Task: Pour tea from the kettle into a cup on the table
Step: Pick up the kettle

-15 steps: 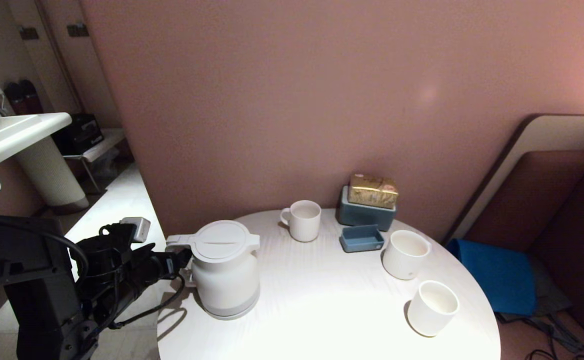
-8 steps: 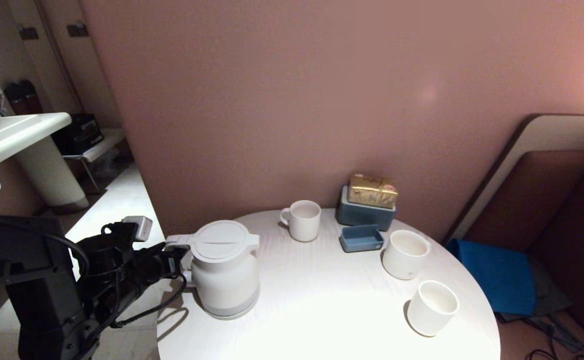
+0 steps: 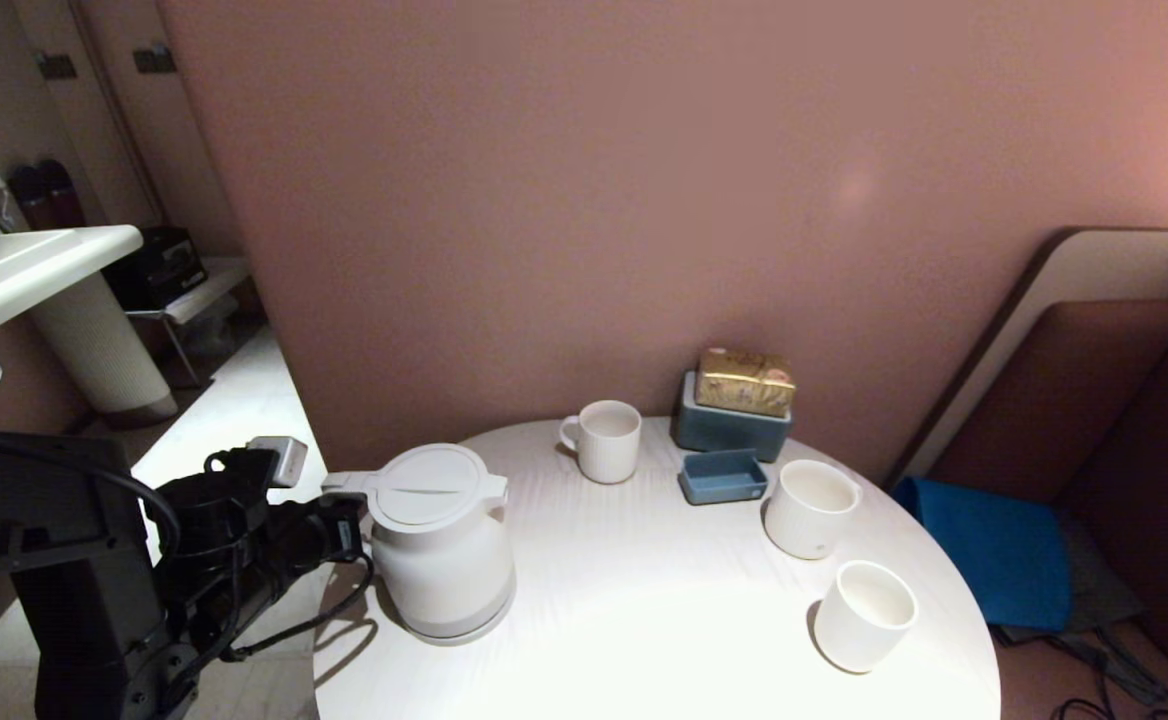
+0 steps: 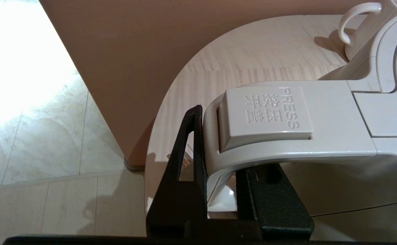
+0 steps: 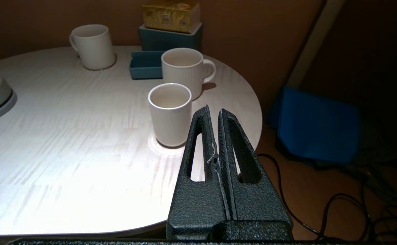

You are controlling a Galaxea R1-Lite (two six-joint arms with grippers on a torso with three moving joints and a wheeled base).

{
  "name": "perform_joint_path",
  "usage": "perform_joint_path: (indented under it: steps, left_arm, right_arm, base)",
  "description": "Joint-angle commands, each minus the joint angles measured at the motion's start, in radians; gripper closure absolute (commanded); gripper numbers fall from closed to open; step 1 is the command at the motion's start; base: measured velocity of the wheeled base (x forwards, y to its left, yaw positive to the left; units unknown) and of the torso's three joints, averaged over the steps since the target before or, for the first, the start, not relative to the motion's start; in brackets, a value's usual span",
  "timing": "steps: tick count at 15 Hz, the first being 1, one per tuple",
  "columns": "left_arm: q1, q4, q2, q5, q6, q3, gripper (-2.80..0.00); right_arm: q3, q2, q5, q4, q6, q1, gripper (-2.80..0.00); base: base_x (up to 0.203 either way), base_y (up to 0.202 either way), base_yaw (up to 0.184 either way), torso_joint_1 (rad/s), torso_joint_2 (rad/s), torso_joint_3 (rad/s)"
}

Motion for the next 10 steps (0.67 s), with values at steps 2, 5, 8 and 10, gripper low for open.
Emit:
perform_joint_path:
  steps: [2, 5, 8, 10]
  left_arm:
    - [-0.001, -0.046, -0.004, 0.000, -0.001, 0.017, 0.00]
    - [0.000, -0.046, -0.006, 0.000, -0.006, 0.026, 0.00]
    - [-0.001, -0.046, -0.015, -0.004, -0.007, 0.029, 0.00]
    - [-0.001, -0.046, -0.010, -0.006, -0.007, 0.029, 0.00]
  right_arm:
    - [0.000, 0.001, 0.000, 0.000, -0.002, 0.000, 0.00]
    - [-0.005, 0.001, 0.000, 0.000, -0.050, 0.000, 0.00]
    - [-0.128, 0.064, -0.009, 0.020, -0.042, 0.000, 0.00]
    - [-0.242, 0.231, -0.011, 0.025, -0.017, 0.001, 0.00]
  base:
    - [0.000, 0.000, 0.000, 0.000, 0.00, 0.000]
    - [0.000, 0.000, 0.000, 0.000, 0.00, 0.000]
    - [0.000, 0.000, 0.000, 0.000, 0.00, 0.000]
    - [0.000, 0.000, 0.000, 0.000, 0.00, 0.000]
